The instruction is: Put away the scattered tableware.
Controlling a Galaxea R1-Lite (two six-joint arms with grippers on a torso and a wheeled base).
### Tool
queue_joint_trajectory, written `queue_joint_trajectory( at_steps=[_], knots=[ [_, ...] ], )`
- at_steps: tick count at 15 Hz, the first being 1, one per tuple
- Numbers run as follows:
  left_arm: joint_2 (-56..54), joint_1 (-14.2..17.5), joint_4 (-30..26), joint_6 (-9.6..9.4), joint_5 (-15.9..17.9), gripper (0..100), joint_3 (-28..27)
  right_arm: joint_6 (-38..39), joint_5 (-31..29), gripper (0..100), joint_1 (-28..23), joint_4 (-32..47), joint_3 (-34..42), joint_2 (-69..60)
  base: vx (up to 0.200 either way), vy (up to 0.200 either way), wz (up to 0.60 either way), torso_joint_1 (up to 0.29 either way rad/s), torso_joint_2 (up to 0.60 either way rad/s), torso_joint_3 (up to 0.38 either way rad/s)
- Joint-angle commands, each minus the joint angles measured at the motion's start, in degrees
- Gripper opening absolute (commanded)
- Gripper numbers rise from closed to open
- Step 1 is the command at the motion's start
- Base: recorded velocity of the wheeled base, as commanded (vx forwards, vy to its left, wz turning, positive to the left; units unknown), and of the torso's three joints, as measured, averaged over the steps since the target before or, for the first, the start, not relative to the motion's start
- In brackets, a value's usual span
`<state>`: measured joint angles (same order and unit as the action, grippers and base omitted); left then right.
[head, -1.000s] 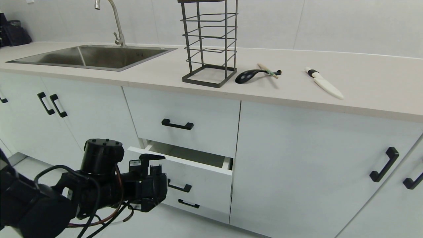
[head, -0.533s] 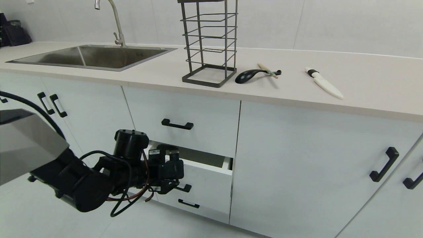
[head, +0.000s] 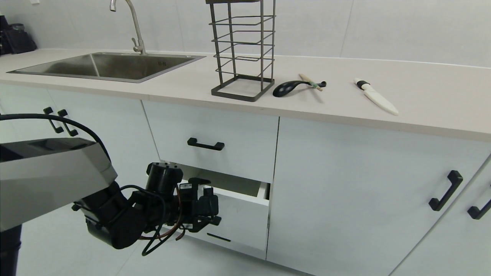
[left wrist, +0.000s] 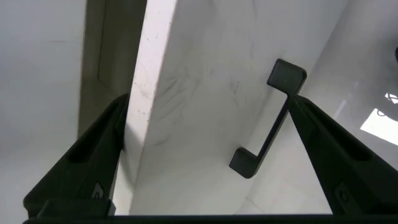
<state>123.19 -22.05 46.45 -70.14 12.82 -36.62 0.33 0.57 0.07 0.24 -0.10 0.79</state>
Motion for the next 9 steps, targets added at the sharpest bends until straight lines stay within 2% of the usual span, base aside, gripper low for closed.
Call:
queue_joint_trajectory(
  at_steps=[1,4,9],
  knots=[
    [0.1,-0.5,1.0,0.10,0.0,100,4.1,0.0,0.0,0,0.0,0.0,0.0,0.1,0.000,0.000,0.00,0.000,0.00,0.000],
    [-5.6,-2.7,5.5,0.54,-0.2,100,14.9,0.0,0.0,0,0.0,0.0,0.0,0.1,0.000,0.000,0.00,0.000,0.00,0.000],
    [-18.1,-3.2,5.7,0.89,-0.2,100,24.0,0.0,0.0,0,0.0,0.0,0.0,0.1,0.000,0.000,0.00,0.000,0.00,0.000]
  ],
)
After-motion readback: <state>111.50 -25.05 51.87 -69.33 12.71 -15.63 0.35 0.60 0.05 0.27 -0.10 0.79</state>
